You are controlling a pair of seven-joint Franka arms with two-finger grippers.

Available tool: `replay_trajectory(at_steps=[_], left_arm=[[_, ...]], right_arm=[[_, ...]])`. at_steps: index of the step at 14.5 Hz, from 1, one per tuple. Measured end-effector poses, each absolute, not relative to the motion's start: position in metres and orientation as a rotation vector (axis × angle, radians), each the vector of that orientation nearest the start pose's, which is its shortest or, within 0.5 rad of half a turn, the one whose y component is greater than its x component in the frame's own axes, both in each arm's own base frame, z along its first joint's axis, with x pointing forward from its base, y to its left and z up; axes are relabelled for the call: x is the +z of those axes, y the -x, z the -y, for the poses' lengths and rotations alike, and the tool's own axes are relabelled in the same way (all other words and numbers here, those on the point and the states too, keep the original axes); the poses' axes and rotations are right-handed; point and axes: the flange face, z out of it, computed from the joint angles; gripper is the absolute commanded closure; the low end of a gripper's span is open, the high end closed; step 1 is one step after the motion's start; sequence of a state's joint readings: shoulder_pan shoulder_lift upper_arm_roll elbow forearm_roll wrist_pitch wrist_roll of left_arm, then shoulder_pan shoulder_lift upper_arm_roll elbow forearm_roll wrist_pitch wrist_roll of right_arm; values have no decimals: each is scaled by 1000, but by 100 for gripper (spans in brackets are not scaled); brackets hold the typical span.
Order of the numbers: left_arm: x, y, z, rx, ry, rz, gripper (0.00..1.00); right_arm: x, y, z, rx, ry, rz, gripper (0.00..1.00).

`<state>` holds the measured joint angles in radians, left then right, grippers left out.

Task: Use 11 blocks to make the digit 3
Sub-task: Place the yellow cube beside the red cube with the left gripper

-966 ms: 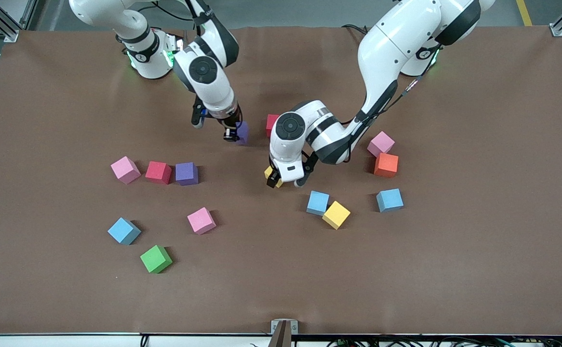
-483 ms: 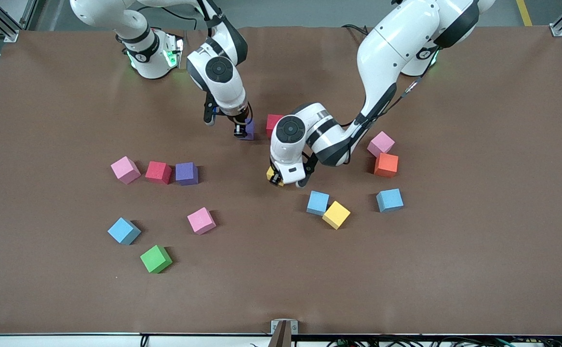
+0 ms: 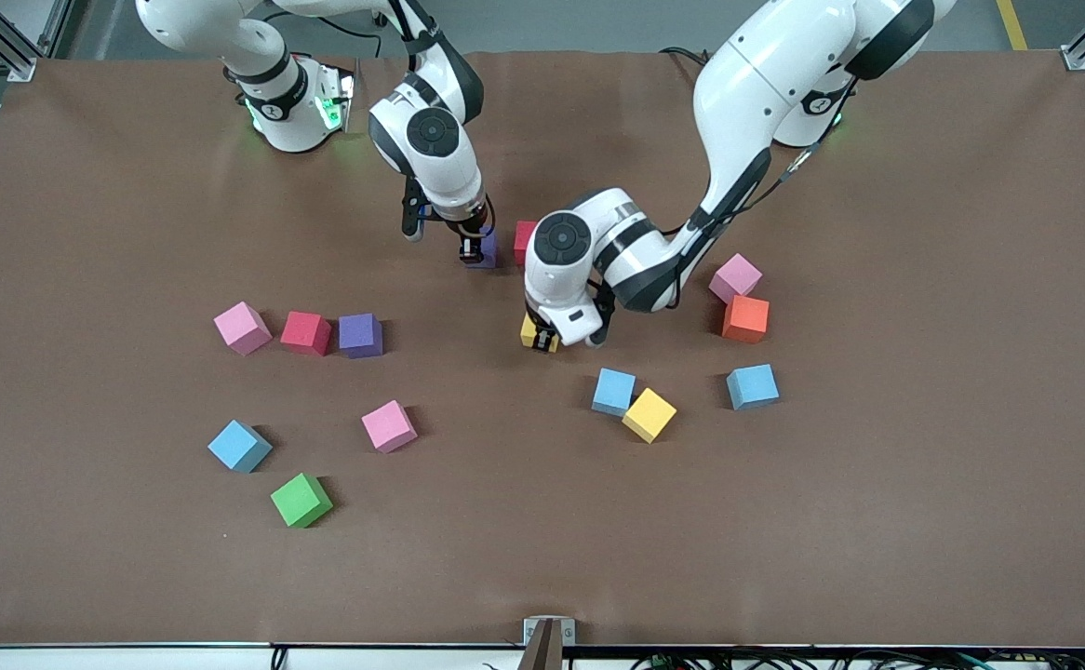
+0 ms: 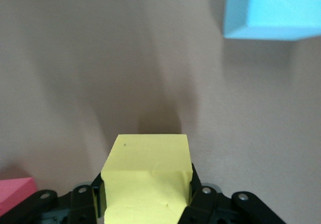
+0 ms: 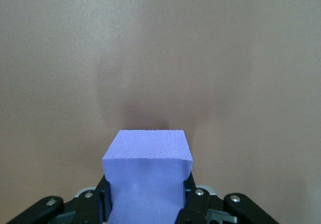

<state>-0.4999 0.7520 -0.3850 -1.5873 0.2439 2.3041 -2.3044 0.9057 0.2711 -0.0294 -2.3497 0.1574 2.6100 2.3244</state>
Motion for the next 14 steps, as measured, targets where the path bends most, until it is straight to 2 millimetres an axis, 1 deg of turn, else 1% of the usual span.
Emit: replay_trajectory(at_steps=[2, 4, 6, 8, 11, 14], left_arm=[[230, -458, 504, 91, 2438, 1985, 76], [235, -438, 493, 61, 2395, 1995, 76], [233, -420, 483, 40, 2346, 2007, 76], [226, -403, 475, 30, 2304, 2015, 76], [215, -380, 473, 36, 2265, 2035, 76], [213, -366, 479, 50, 2255, 2049, 76]], right_arm=[[215, -331, -393, 111, 2216, -2241, 100], [215, -330, -394, 111, 2219, -2237, 100], [215, -328, -395, 111, 2225, -2231, 100], [216, -325, -398, 111, 2230, -2221, 100], [218, -325, -402, 109, 2221, -2199, 100], [218, -323, -403, 109, 2224, -2194, 100]])
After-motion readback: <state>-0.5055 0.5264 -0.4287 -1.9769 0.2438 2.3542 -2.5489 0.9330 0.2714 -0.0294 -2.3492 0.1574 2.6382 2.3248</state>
